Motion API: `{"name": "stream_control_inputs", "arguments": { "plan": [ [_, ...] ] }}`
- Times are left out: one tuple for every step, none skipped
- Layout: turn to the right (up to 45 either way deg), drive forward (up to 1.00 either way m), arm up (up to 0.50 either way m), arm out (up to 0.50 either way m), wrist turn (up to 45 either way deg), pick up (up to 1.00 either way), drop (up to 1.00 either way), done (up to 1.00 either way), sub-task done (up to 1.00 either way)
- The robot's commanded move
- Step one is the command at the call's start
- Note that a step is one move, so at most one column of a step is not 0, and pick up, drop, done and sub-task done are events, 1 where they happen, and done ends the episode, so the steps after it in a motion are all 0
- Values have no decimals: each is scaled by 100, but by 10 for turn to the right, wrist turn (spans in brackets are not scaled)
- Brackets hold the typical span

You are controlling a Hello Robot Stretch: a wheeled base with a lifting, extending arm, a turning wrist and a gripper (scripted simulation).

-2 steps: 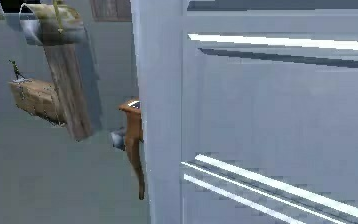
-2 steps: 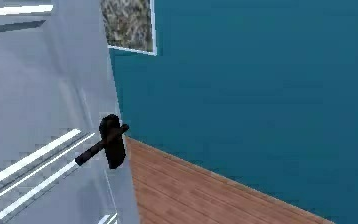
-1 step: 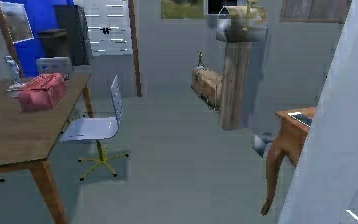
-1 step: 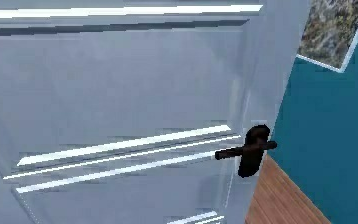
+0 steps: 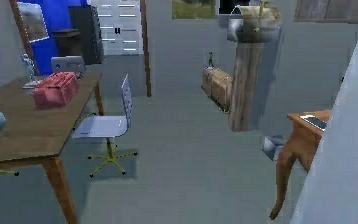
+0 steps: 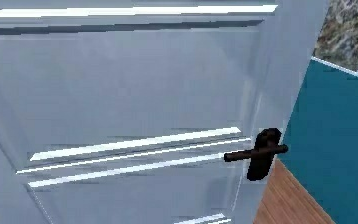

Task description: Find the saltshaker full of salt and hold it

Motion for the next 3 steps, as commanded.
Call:
{"name": "stream_control_inputs", "arguments": {
  "plan": [
    [0,75,0,0,0,0,0,0,0],
    [-450,0,0,0,0,0,0,0,0],
    [-90,0,0,0,0,0,0,0,0]
  ]
}}
